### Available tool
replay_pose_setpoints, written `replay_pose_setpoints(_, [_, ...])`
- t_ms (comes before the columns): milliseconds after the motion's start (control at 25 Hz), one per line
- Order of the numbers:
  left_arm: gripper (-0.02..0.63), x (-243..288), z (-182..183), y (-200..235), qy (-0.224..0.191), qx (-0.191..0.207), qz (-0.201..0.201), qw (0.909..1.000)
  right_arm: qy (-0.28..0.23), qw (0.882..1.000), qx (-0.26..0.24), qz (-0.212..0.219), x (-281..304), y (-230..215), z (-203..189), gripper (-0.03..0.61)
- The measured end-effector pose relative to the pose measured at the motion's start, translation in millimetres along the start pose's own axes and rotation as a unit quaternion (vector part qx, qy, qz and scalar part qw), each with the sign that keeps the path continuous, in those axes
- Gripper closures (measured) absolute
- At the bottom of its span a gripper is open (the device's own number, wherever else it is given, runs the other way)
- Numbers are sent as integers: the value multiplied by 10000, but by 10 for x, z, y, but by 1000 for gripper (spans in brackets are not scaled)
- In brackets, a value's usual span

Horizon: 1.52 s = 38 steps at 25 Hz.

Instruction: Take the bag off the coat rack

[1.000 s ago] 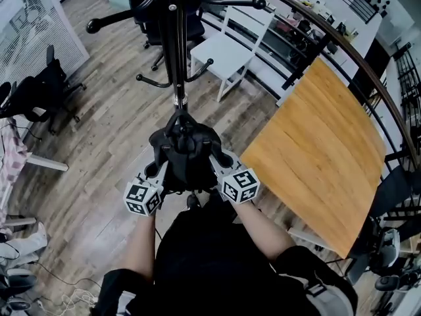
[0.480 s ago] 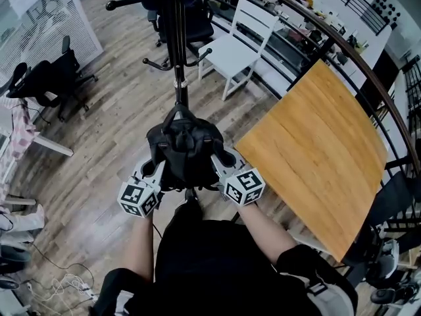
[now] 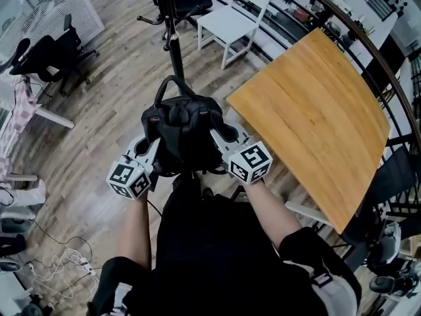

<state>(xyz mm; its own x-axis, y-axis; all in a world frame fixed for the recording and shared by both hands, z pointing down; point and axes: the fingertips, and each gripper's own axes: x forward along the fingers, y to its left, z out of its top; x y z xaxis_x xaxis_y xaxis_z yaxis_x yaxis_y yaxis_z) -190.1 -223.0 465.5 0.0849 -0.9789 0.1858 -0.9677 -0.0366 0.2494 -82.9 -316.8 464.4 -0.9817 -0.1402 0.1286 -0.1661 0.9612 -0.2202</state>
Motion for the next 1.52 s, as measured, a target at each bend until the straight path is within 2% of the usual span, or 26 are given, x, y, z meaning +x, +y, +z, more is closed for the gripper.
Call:
replay_pose_setpoints(240, [568,-292,-109,-416,53,-84,-117,9999,2,9998,-65,206,-450,281,-60,531])
replay_pose_setpoints(440, [568,-526,-156,-672,94,-117,-305,9994,-106,9995,144,261,-697,467,-92,531])
replay_pose_setpoints(880, [568,-962,-98,-935,-29,17,-446,9990,-323,9993,197,54,-1023,898,-24,531])
replay_pose_setpoints(1200, [568,-1516,-62,-1263,-181,71,-651,9977,-561,9979,279,155,-1405,1422,22,531])
replay_pose_setpoints(1520, [568,-2046,-221,-1502,-31,197,-749,9970,-570,9944,862,205,-1689,1900,-184,531])
